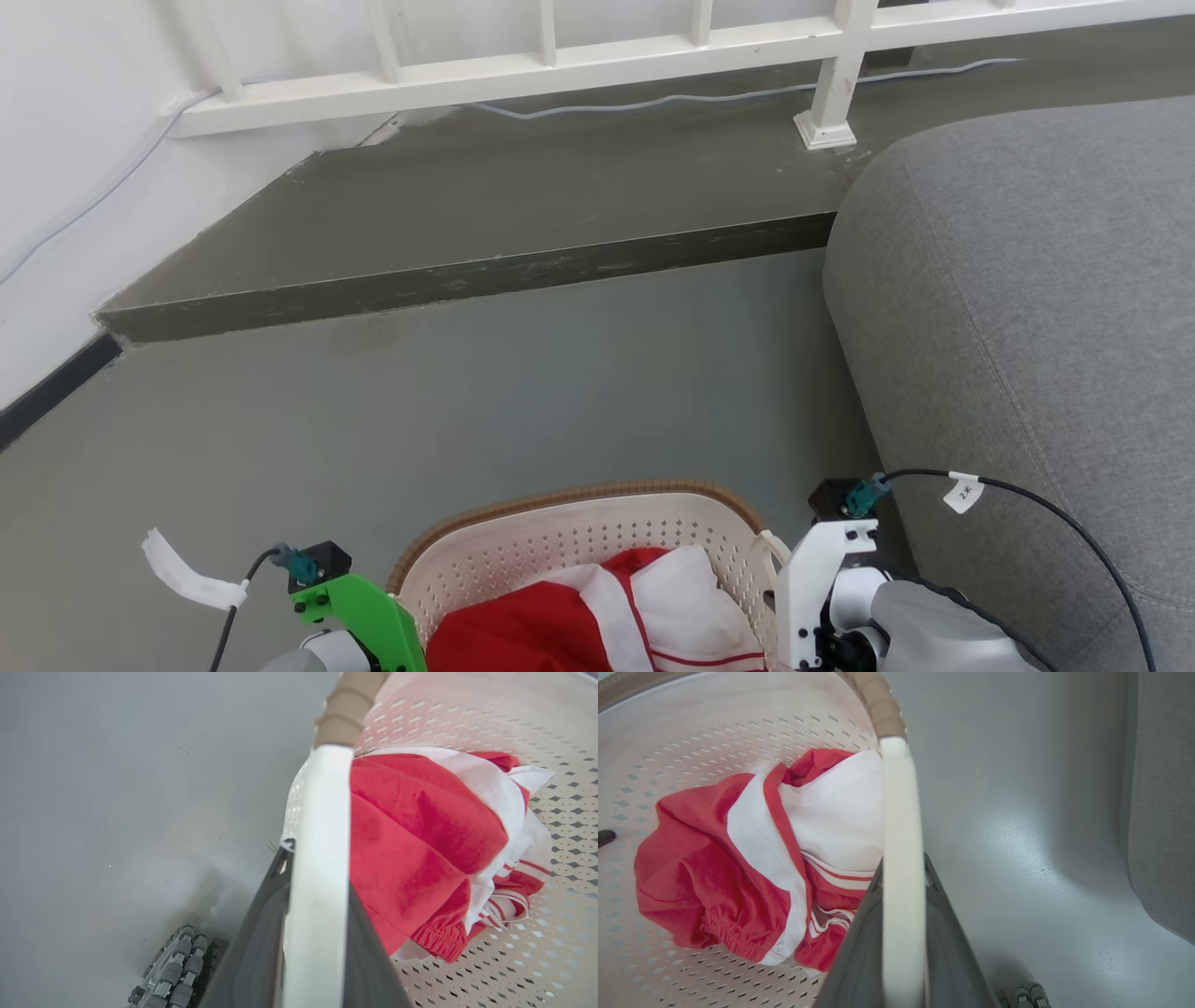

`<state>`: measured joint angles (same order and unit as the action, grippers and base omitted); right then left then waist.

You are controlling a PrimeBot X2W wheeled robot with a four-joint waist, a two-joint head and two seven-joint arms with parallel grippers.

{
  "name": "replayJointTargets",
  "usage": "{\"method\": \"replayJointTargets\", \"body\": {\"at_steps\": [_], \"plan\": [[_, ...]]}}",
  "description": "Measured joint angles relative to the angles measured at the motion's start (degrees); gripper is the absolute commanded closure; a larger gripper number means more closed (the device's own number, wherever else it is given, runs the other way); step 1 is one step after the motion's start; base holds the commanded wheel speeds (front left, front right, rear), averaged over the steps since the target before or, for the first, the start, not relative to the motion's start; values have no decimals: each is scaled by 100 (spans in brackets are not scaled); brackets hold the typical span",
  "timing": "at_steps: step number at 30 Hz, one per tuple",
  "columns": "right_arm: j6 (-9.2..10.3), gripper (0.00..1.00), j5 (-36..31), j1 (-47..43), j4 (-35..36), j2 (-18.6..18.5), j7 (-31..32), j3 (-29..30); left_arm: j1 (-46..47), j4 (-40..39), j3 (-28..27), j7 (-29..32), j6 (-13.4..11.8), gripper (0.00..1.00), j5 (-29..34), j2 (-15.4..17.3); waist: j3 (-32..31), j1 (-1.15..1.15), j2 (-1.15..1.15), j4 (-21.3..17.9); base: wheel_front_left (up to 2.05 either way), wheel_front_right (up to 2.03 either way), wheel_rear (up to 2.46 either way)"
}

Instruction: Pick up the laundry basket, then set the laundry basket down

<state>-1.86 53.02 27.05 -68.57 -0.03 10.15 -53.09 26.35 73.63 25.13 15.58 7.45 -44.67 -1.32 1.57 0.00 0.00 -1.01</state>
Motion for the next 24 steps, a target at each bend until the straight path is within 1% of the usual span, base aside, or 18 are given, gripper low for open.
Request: {"method": "replayJointTargets", "body": {"at_steps": [15,17,24], "plan": [[5,100,51,6,33,-12,0,-31,1,-8,42,-1,-16,100,-48,4,100,0,0,-10,0,0,0],[46,100,51,16,44,-13,-1,-33,4,-18,41,-11,-16,100,-54,4,141,0,0,-9,0,0,0],[98,100,51,204,73,-19,-67,-36,86,-81,33,-181,-73,100,-54,5,345,0,0,-10,0,0,0]]}}
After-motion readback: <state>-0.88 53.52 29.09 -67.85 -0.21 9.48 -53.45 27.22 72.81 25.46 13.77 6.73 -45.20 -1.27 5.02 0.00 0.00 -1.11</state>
